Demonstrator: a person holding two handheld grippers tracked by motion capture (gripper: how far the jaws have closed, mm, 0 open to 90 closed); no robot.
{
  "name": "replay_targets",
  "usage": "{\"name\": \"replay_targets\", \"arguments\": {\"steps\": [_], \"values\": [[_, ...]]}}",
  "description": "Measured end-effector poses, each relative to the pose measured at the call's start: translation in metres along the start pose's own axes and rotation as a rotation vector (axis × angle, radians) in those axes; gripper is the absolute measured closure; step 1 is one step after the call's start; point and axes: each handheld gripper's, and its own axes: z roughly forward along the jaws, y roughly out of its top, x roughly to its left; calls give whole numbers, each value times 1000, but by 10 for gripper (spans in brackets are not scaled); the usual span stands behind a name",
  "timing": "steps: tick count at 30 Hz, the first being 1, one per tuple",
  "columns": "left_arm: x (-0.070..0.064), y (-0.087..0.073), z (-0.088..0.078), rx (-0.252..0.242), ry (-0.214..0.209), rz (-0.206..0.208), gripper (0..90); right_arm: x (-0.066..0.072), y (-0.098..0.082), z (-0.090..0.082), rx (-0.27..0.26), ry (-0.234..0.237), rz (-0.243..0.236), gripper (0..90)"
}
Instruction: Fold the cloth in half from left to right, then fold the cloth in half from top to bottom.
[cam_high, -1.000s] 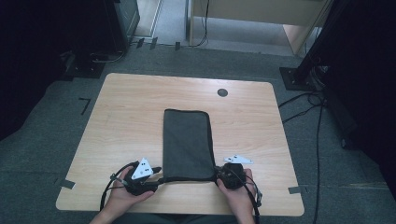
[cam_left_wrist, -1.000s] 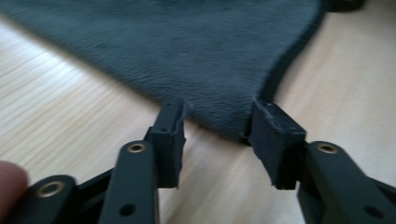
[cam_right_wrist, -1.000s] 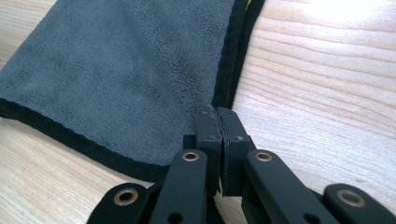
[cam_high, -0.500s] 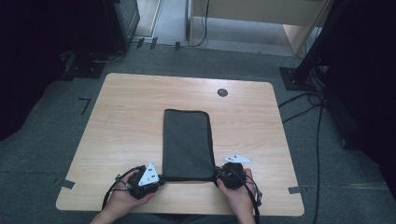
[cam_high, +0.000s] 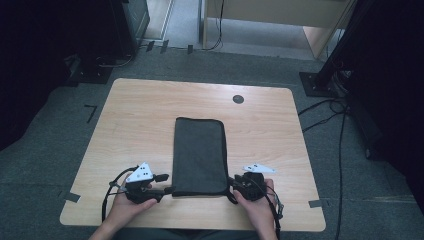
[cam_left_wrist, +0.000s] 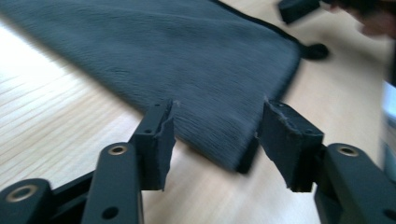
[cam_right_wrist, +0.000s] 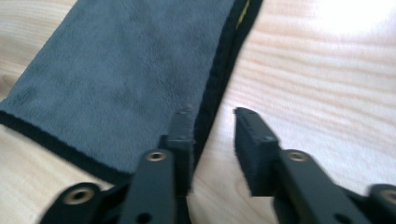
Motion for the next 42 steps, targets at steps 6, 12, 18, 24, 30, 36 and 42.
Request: {"name": "replay_targets", "arguments": {"steps": [6,12,18,24,30,36,42], "values": [[-16,-2,22,141,169,81,428,11,-4,12,8,-51,-94,544],[-13,-5,16,165,173,100,425,5,-5,12,33,-37,-91,499],[-11,-6,14,174,143,108,430,4,-4,10,16,-46,-98,453],[-10,-7,12,174,135,117,429,1,-3,10,-2,-74,-89,437],[-9,-8,12,166,128,117,428,6,0,19,-38,-123,-142,384],[-10,-9,12,159,138,112,427,6,6,33,-43,-123,-155,360],[-10,-10,12,157,136,114,424,-3,34,37,-94,-107,-107,405]]}}
